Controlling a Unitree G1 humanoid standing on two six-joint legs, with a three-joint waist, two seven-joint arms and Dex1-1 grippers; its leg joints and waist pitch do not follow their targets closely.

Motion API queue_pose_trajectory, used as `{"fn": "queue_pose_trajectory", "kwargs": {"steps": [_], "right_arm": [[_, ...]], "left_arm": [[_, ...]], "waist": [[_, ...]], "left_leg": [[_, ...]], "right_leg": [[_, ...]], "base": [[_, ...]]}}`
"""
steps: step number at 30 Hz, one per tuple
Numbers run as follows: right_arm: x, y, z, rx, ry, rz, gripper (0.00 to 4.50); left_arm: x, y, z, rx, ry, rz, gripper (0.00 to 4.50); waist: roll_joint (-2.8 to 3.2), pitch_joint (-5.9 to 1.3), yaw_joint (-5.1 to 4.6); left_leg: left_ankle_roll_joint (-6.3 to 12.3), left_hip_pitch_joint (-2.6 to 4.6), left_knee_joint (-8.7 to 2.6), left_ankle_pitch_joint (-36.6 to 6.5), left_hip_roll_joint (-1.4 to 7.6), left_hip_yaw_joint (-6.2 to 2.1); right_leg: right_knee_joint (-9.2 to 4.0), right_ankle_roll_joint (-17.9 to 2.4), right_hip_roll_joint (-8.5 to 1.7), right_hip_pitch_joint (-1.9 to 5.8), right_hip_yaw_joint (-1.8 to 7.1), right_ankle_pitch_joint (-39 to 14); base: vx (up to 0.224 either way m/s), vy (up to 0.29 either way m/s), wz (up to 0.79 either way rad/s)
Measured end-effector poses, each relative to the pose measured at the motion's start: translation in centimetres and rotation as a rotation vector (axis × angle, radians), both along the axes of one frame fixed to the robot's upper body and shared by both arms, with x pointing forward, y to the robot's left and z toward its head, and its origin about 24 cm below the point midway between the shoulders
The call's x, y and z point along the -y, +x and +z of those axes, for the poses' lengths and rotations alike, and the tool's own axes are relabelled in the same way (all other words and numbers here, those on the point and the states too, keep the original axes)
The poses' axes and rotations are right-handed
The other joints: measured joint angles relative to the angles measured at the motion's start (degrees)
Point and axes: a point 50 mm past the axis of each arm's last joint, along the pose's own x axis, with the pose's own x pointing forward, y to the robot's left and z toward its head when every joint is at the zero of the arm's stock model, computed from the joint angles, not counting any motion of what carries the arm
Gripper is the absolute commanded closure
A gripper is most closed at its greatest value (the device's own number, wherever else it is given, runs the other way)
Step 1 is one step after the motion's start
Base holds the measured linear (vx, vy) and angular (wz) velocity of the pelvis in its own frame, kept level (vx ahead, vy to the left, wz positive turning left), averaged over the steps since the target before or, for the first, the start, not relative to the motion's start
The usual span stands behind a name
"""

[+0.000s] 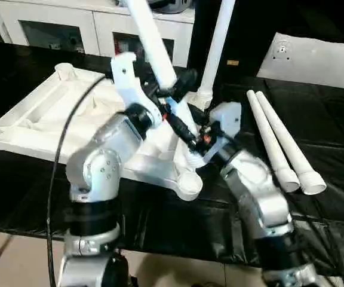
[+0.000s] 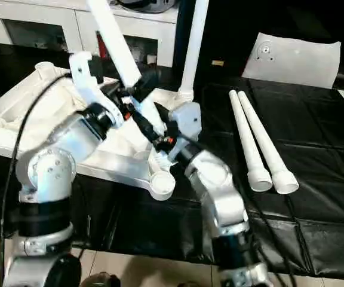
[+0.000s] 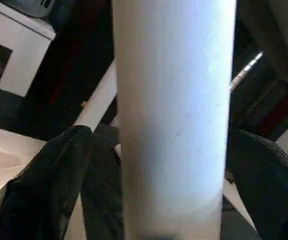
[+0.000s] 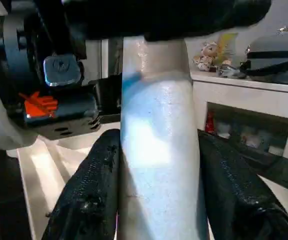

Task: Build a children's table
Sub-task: Pick table leg

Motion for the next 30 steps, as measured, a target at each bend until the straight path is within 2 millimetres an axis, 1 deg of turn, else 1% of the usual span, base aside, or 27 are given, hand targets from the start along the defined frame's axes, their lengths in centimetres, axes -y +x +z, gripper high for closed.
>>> {"fn": "queue_pose_trajectory", "kwargs": {"steps": [2,6,9,10,11,12,13,15,22,30], "right_arm": [[0.0,-0.2,-0.3,0.008,0.012,0.015,2.65],[-0.2,-0.9,-1.7,0.002,0.034,0.069,2.65],[-0.3,-0.9,-2.5,-0.009,0.044,0.086,2.65],[-0.3,-1.0,-2.6,-0.006,0.044,0.089,2.65],[-0.3,-1.0,-2.7,-0.004,0.044,0.091,2.65],[-0.3,-1.0,-2.8,0.000,0.046,0.094,2.65],[-0.4,-1.0,-2.9,0.002,0.045,0.101,2.65],[-0.3,-1.1,-3.3,-0.001,0.044,0.108,2.65],[-0.3,-1.1,-3.7,0.009,0.046,0.113,2.65],[-0.4,-1.2,-3.9,0.014,0.064,0.132,2.65]], "left_arm": [[-0.1,-0.4,-0.2,0.033,0.020,-0.027,0.34],[-0.3,-1.5,-2.2,0.069,0.057,-0.142,0.34],[-0.7,-1.8,-2.7,0.094,0.055,-0.188,0.34],[-0.8,-1.8,-2.8,0.095,0.055,-0.190,0.38],[-0.9,-1.8,-2.9,0.094,0.051,-0.193,0.53],[-1.0,-1.9,-3.0,0.092,0.036,-0.203,0.53],[-1.2,-2.0,-3.2,0.088,0.015,-0.211,0.70],[-1.4,-2.3,-3.7,0.069,-0.016,-0.223,0.82],[-1.5,-2.5,-4.2,0.057,-0.040,-0.231,0.81],[-2.3,-3.0,-4.7,0.105,-0.004,-0.274,0.81]], "waist": [[0.03,-0.01,-0.01],[0.09,-0.01,-0.09],[0.11,0.00,-0.12],[0.11,0.01,-0.11],[0.11,0.01,-0.12],[0.12,0.01,-0.15],[0.12,0.00,-0.19],[0.13,0.01,-0.20],[0.15,0.02,-0.16],[0.24,0.05,-0.14]], "left_leg": [[0.00,0.00,-0.01,0.0,0.00,0.00],[0.00,0.00,-0.04,0.0,0.01,0.00],[0.00,0.01,-0.04,0.0,0.01,0.00],[0.00,0.01,-0.04,0.0,0.01,-0.01],[0.00,0.01,-0.03,0.0,0.01,-0.01],[0.00,0.01,-0.03,0.0,0.00,0.00],[0.00,0.03,-0.03,0.0,0.00,0.00],[0.00,0.03,-0.03,0.0,0.00,0.00],[0.00,0.03,-0.04,0.0,0.00,-0.01],[0.00,0.04,-0.05,0.0,0.01,-0.01]], "right_leg": [[-0.02,0.0,0.00,0.00,0.00,0.0],[-0.06,0.0,0.02,0.00,0.01,0.0],[-0.06,0.0,0.03,0.01,0.03,0.0],[-0.06,0.0,0.03,0.01,0.03,0.0],[-0.06,0.0,0.03,0.01,0.04,0.0],[-0.06,0.0,0.03,0.01,0.05,0.0],[-0.06,0.0,0.03,0.02,0.07,0.0],[-0.06,0.0,0.03,0.02,0.06,0.0],[-0.05,0.0,0.04,0.02,0.07,0.0],[-0.05,-0.1,0.06,0.03,0.07,0.0]], "base": [[0.000,0.000,0.00],[0.000,0.000,0.00],[0.000,0.000,0.00],[0.000,0.000,0.00],[0.000,0.000,0.00],[0.000,0.000,0.00],[0.000,0.000,0.00],[0.000,0.000,0.00],[0.000,0.000,0.00],[0.000,0.000,0.00]]}}
